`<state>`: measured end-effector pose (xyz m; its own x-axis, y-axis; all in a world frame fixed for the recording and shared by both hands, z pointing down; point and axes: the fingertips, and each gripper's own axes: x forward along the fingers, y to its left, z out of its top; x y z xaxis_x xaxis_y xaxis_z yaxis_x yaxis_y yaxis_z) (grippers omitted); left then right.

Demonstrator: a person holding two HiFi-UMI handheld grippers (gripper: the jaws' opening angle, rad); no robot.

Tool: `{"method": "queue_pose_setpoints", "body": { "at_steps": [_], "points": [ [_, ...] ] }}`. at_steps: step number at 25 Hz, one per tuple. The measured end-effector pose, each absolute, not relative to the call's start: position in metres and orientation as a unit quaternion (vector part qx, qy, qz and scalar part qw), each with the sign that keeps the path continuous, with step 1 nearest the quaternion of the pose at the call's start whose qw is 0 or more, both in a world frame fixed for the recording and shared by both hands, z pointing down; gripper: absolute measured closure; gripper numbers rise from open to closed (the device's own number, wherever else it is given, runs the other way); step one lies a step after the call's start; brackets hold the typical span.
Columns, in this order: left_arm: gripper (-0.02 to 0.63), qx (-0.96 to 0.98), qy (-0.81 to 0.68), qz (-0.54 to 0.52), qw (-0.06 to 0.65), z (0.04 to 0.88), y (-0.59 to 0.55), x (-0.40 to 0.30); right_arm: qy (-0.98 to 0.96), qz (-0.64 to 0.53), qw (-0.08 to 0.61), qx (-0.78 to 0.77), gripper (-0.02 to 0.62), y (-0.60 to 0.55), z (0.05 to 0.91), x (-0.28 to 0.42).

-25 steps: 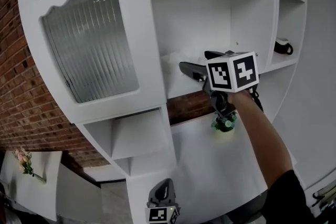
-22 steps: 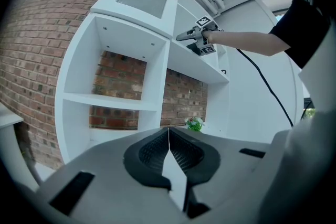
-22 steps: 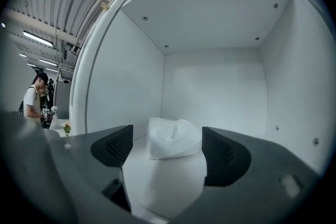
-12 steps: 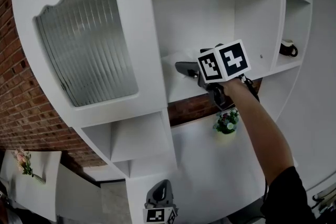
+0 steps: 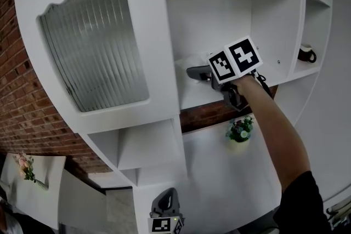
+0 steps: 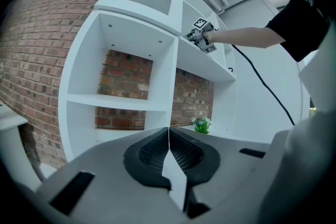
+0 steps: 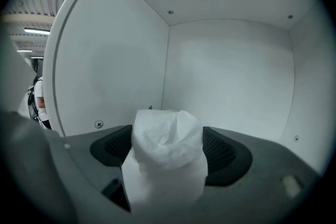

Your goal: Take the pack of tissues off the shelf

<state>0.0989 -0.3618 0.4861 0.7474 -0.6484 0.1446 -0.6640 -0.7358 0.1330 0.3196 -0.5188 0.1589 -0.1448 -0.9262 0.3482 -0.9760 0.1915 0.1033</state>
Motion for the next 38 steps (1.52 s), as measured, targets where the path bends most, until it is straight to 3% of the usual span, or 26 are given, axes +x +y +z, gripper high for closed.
{"method": "queue_pose_setpoints", "body": {
  "at_steps": [8, 28, 38],
  "points": [
    [0.594, 0.932, -0.349, 0.041, 0.085, 0.484, -0.361, 0.108, -0.763, 0.09, 0.198, 0.609, 0.19, -0.522, 0.168, 0.313],
    [0.594, 0.928, -0.36, 0.035, 0.086, 0.483, -0.36, 0.105, -0.749, 0.021, 0.234, 0.62, 0.506, -0.516, 0.164, 0.31],
    [0.595, 0.927, -0.366, 0.034, 0.079, 0.481, -0.357, 0.097, -0.741, -0.031, 0.26, 0.618, 0.523, -0.503, 0.166, 0.304]
  ]
}}
